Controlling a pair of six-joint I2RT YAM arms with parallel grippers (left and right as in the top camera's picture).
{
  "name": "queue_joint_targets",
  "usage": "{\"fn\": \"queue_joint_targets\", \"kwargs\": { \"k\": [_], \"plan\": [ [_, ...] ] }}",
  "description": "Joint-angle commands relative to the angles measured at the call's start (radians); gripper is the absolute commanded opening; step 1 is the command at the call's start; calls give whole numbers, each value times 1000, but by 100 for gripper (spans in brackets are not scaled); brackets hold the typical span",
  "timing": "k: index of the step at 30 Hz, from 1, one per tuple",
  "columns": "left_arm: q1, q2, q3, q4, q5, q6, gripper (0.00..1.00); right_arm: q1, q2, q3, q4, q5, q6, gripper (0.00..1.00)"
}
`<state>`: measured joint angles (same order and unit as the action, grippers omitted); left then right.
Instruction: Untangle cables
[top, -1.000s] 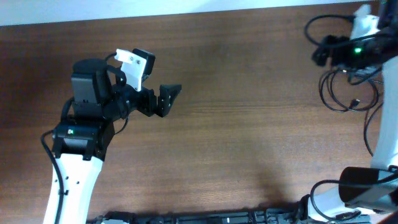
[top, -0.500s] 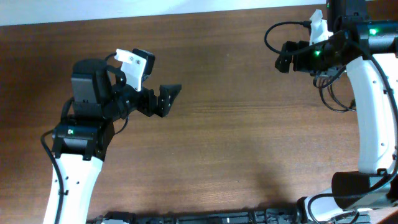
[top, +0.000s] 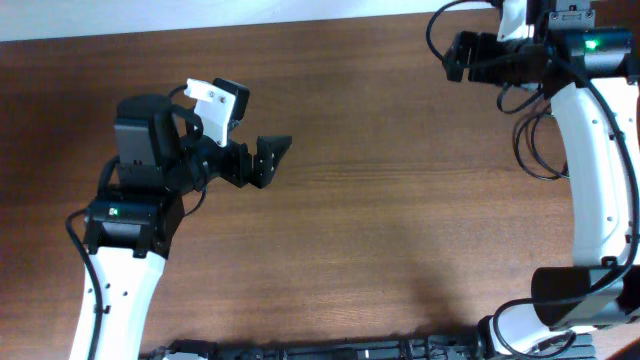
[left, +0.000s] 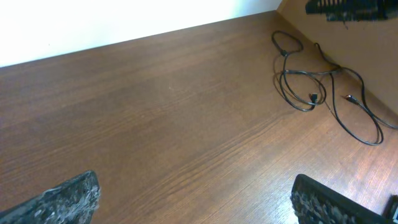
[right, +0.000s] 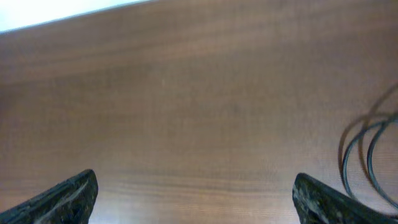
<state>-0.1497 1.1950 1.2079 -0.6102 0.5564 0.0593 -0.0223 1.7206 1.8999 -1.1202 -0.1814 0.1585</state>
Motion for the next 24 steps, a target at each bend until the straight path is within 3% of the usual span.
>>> {"fn": "queue_joint_targets", "kwargs": {
  "k": [1, 15, 24],
  "plan": [
    [2, -6, 3, 2, -4, -6, 99, 24, -21, 8, 44, 10, 8, 99],
    [2, -6, 3, 2, -4, -6, 99, 219, -37, -31, 238, 288, 8, 99],
    [2, -6, 3, 2, -4, -6, 99, 217, -171, -392, 624, 300, 8, 99]
  ]
}}
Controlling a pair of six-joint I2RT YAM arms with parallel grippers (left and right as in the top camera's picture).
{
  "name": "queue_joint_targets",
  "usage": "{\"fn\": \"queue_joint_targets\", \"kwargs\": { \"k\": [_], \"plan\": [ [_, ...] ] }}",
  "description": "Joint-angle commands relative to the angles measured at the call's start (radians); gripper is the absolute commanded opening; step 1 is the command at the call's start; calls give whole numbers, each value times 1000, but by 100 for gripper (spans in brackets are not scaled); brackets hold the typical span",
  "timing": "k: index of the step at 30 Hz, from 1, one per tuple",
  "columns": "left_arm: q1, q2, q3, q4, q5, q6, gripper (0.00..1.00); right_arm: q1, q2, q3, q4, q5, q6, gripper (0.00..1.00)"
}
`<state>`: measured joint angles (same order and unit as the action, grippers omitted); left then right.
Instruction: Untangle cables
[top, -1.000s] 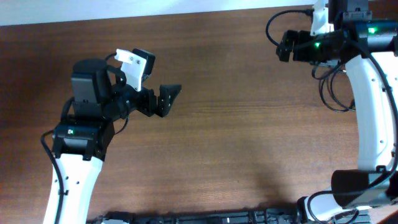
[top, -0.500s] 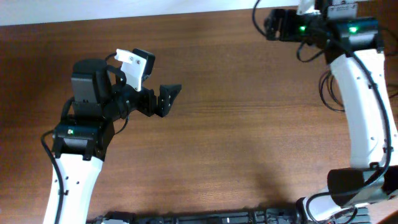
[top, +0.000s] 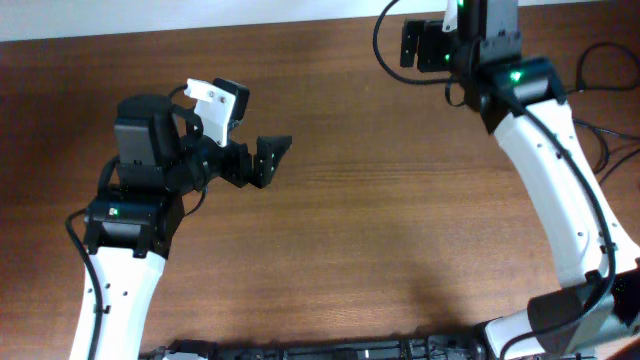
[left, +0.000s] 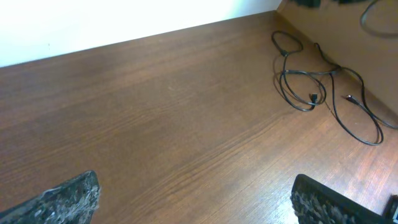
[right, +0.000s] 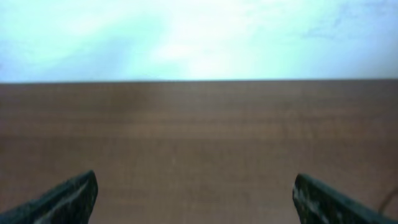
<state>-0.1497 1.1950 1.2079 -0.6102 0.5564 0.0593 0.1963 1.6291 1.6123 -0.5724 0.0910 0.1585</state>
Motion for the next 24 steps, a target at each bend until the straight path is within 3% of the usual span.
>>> {"fn": "queue_joint_targets", "kwargs": {
  "k": [1, 13, 24],
  "plan": [
    [2, -6, 3, 2, -4, -6, 99, -1, -108, -158, 130, 34, 8, 99],
    [2, -6, 3, 2, -4, -6, 99, -1, -347, -573, 427, 157, 8, 99],
    [2, -6, 3, 2, -4, -6, 99, -1, -573, -1179, 1184, 153, 8, 99]
  ]
}}
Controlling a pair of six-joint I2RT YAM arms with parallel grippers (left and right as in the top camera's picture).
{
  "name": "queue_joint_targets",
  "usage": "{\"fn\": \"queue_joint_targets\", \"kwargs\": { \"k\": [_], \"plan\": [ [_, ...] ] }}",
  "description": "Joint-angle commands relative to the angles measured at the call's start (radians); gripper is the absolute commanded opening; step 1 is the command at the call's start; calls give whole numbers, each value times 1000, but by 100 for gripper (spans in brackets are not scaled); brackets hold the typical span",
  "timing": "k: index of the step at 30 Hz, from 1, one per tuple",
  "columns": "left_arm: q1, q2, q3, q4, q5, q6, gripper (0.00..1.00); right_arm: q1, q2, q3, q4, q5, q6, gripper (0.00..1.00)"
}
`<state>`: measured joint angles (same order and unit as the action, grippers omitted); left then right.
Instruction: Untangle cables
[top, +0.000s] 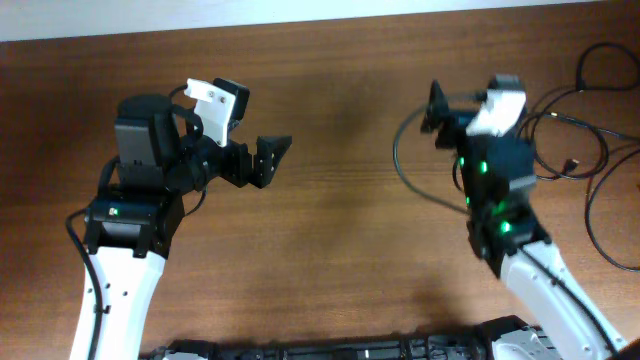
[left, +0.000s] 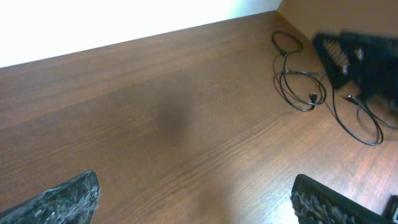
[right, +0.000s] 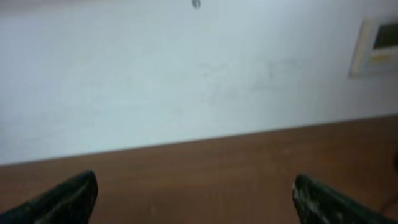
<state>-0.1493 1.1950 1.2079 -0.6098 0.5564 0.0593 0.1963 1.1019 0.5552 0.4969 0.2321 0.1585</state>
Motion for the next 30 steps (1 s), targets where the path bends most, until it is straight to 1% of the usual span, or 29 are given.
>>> {"fn": "queue_joint_targets", "kwargs": {
  "k": [1, 3, 6, 13, 16, 19, 24, 30],
  "plan": [
    [2, -6, 3, 2, -4, -6, 99, -1, -64, -179, 194, 12, 8, 99],
    [2, -6, 3, 2, -4, -6, 99, -1, -114, -274, 304, 12, 8, 99],
    [2, -6, 3, 2, -4, -6, 99, -1, -188, -370, 385, 16, 8, 99],
    [2, -6, 3, 2, -4, -6, 99, -1, -446, -548, 414, 35, 8, 99],
    [2, -6, 3, 2, -4, -6, 99, 0, -559, -550, 302, 47, 8, 99],
    [2, -5, 3, 2, -4, -6, 99, -1, -625, -550, 236, 46, 8, 99],
    [2, -5, 3, 2, -4, -6, 99, -1, -729, -550, 65, 46, 8, 98],
    [2, -5, 3, 2, -4, -6, 99, -1, -849, -550, -101, 50, 8, 99]
  ]
}}
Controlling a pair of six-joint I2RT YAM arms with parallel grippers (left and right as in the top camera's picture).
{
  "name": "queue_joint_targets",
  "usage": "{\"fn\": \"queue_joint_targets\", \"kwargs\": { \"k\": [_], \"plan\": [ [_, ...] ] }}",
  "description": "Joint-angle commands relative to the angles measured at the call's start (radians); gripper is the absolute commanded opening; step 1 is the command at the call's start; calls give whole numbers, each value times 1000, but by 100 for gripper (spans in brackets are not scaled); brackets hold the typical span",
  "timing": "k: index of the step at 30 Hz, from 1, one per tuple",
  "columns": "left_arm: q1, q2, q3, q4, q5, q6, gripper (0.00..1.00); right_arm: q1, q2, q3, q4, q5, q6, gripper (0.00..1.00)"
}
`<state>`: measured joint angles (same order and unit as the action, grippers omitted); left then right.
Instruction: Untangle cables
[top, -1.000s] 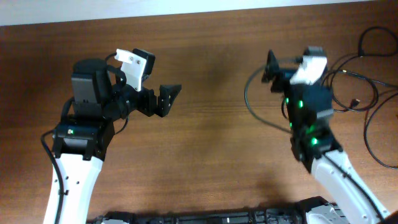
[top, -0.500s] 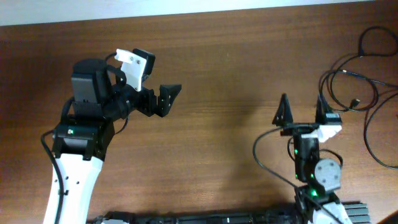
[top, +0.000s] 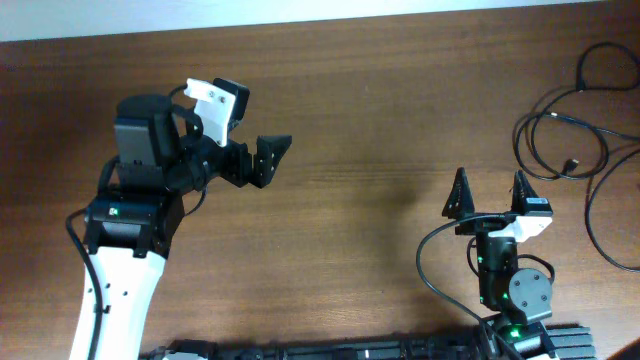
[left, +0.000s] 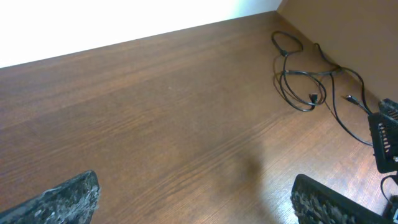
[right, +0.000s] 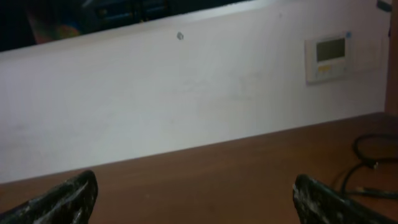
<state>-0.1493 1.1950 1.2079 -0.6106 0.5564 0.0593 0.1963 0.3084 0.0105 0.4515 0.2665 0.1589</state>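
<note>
Thin black cables (top: 570, 140) lie looped and crossing one another at the table's far right corner; the left wrist view shows the cables (left: 311, 87) far off, the right wrist view only a cable end (right: 367, 165). My left gripper (top: 268, 158) hovers open at the upper left, nothing between its fingers. My right gripper (top: 487, 193) stands open near the front right, pointing toward the back wall, left of the cables and apart from them.
The brown wooden table (top: 350, 230) stretches between the arms. A white wall with a thermostat panel (right: 326, 57) stands behind it. A black rail (top: 330, 350) runs along the front edge.
My right arm has drawn back from mid-table right toward the front edge, folded low over its base. Its gripper stays open. The left arm and the cables have not moved.
My right gripper first hung open at the far right back corner over the cables. Then it was further left along the back edge, then at mid-table right, and now near the front. The left arm stayed still, open, throughout.
</note>
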Motion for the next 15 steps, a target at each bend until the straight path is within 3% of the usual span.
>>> {"fn": "queue_joint_targets", "kwargs": {
  "k": [1, 15],
  "plan": [
    [2, -5, 3, 2, -4, -6, 99, -1, -74, -5, -85, 16, 7, 99],
    [2, -5, 3, 2, -4, -6, 99, -2, -280, -5, -507, 15, 7, 99]
  ]
}}
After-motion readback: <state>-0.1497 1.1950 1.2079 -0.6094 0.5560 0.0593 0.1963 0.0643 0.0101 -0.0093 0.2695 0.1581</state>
